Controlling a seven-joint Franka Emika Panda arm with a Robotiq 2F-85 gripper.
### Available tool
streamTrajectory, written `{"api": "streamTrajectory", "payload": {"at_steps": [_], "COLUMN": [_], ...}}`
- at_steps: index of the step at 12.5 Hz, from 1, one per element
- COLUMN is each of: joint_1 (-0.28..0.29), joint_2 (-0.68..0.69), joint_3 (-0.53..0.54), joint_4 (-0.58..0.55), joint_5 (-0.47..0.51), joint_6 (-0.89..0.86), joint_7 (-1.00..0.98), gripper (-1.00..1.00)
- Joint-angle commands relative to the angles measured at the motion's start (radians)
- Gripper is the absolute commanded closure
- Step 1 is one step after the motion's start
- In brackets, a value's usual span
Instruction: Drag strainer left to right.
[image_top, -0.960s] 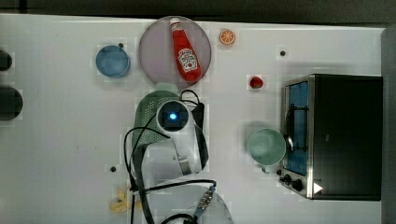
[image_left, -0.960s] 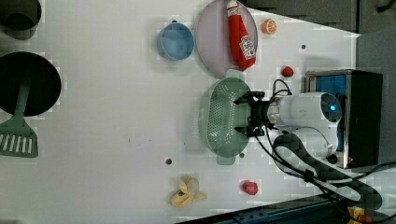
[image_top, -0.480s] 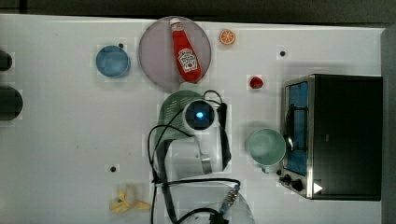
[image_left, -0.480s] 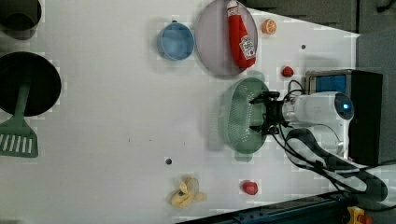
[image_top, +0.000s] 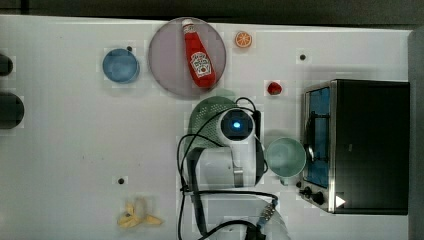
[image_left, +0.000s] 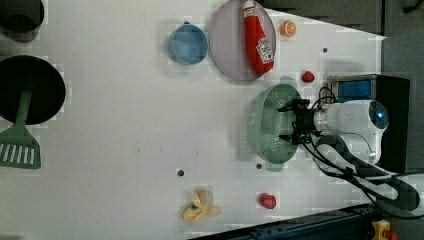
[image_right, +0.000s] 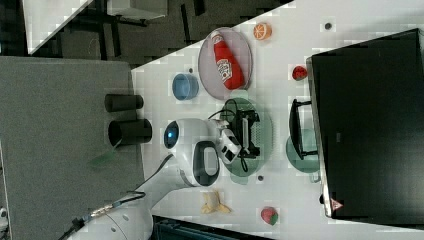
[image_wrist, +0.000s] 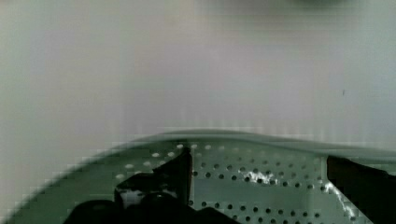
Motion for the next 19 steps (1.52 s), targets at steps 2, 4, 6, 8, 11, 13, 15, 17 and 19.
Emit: {"api": "streamTrajectory", "payload": {"at_steps": [2,4,6,8,11,13,15,17,19], "joint_1": [-0.023,-0.023,-0.023,-0.023,-0.022,-0.021,-0.02,-0.02,-0.021], "joint_2": [-0.03,-0.043,-0.102,-0.199,-0.364,-0.446,-0.496,-0.532,-0.561], "joint_3": [-0.047,-0.039,-0.008,0.028,0.062,0.084,0.098,0.097,0.09], "joint_4": [-0.005,0.001,0.001,0.004,0.074,0.18,0.299,0.407,0.486], "joint_5": [0.008,0.009,0.009,0.008,0.01,0.022,0.074,0.181,0.222], "joint_6": [0.004,0.023,0.012,-0.035,-0.252,-0.476,-0.717,-0.907,-0.993], "joint_7": [-0.126,-0.132,-0.213,-0.365,-0.541,-0.588,-0.603,-0.694,-0.792], "gripper": [-1.0,-1.0,-1.0,-1.0,-1.0,-1.0,-1.0,-1.0,-1.0]}}
